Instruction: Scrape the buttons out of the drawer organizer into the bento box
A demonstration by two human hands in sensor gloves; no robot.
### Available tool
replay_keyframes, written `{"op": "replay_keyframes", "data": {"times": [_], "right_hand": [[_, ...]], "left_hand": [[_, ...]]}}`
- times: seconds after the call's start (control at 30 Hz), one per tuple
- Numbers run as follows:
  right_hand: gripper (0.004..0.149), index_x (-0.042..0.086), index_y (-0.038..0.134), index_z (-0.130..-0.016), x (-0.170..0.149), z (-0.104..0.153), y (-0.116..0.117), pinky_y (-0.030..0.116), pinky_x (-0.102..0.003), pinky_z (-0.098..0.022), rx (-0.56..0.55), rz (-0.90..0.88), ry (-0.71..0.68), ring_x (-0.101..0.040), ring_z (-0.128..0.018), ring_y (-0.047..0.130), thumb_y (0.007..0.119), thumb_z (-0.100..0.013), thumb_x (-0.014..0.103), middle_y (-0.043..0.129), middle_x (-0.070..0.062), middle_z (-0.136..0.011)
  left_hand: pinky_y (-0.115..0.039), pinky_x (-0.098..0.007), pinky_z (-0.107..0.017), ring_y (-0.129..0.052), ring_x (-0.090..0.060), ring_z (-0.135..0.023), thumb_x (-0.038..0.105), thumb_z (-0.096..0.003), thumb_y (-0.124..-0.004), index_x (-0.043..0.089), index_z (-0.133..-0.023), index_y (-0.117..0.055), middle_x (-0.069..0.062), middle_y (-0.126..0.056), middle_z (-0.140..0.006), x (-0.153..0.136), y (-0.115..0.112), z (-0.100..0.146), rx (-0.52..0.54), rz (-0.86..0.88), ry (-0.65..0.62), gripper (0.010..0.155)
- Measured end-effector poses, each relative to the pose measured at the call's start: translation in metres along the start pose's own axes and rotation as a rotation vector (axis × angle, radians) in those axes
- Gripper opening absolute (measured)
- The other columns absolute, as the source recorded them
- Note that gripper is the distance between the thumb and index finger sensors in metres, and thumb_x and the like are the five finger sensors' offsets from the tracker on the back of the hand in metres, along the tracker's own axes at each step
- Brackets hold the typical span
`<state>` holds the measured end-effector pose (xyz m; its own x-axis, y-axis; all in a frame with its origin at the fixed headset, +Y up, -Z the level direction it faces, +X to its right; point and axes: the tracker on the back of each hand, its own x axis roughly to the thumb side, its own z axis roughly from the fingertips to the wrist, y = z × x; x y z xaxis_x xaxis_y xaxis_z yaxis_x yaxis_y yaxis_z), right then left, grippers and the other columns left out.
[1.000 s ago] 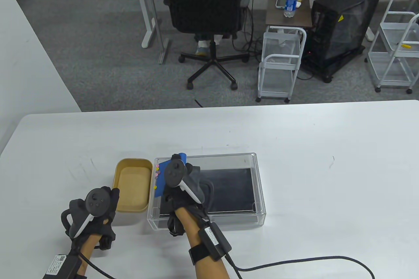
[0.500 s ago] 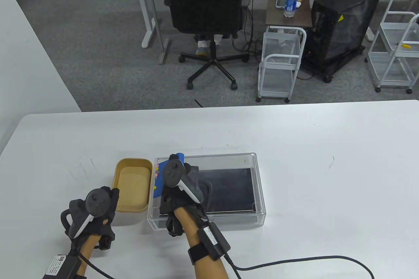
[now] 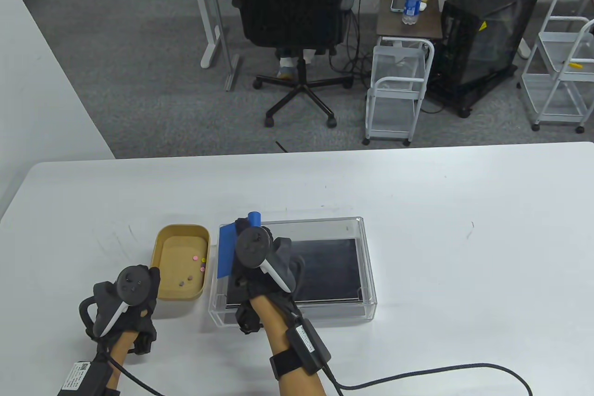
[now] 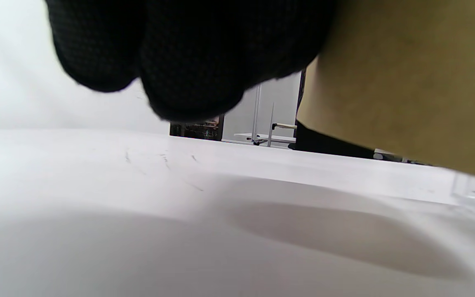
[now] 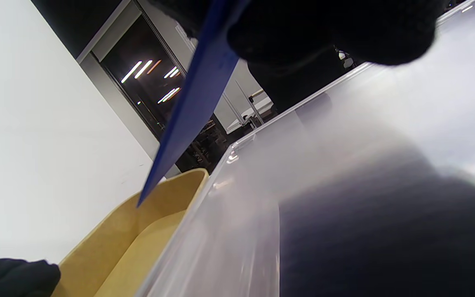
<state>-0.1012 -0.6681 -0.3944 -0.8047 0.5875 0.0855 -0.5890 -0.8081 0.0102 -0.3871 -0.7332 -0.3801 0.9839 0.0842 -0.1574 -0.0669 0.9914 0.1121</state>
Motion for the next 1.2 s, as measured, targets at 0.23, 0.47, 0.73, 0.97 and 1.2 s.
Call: {"op": "replay_keyframes", "data": {"times": [0.23,0.47,0.73,0.97,1.2], "right_hand": [[0.054,0.02,0.045,-0.107,-0.002,0.003,0.001,0.086,-0.035,-0.03,0.005,0.006,0.004,-0.018,-0.045,0.088,0.066,-0.057,0.023,0.048,-0.039,-0.103],[0.054,0.019,0.046,-0.107,-0.005,0.003,0.001,0.086,-0.035,-0.03,0.001,-0.01,0.001,-0.017,-0.044,0.088,0.066,-0.057,0.023,0.049,-0.038,-0.102],[0.051,0.021,0.05,-0.106,-0.006,0.003,0.001,0.086,-0.035,-0.03,-0.006,-0.013,-0.005,-0.017,-0.044,0.088,0.066,-0.057,0.023,0.051,-0.038,-0.102],[0.05,0.021,0.052,-0.105,-0.008,0.003,0.0,0.086,-0.035,-0.031,-0.021,-0.019,-0.007,-0.017,-0.045,0.088,0.066,-0.057,0.023,0.051,-0.037,-0.102],[0.05,0.022,0.052,-0.105,-0.01,0.003,-0.002,0.087,-0.037,-0.033,-0.043,-0.033,-0.01,-0.018,-0.046,0.089,0.066,-0.057,0.024,0.052,-0.036,-0.102]], "left_hand": [[-0.084,-0.049,-0.052,-0.103,-0.018,-0.049,0.048,-0.0591,-0.056,0.022,-0.073,-0.084,0.003,-0.094,-0.059,-0.018,-0.005,-0.005,-0.04,-0.04,0.069,0.041],[-0.084,-0.049,-0.053,-0.102,-0.019,-0.05,0.047,-0.0596,-0.054,0.021,-0.075,-0.083,0.002,-0.094,-0.06,-0.036,-0.013,-0.01,-0.089,-0.06,0.145,0.042],[-0.083,-0.05,-0.054,-0.101,-0.019,-0.052,0.046,-0.0599,-0.053,0.021,-0.077,-0.081,0.002,-0.093,-0.063,-0.044,-0.019,-0.012,-0.116,-0.089,0.179,0.042],[-0.082,-0.05,-0.054,-0.101,-0.019,-0.054,0.045,-0.0601,-0.052,0.02,-0.079,-0.08,0.001,-0.092,-0.064,-0.047,-0.026,-0.014,-0.172,-0.108,0.198,0.042],[-0.081,-0.052,-0.056,-0.101,-0.023,-0.06,0.047,-0.0601,-0.052,0.018,-0.085,-0.079,-0.002,-0.092,-0.071,-0.048,-0.028,-0.014,-0.236,-0.144,0.208,0.047]]}}
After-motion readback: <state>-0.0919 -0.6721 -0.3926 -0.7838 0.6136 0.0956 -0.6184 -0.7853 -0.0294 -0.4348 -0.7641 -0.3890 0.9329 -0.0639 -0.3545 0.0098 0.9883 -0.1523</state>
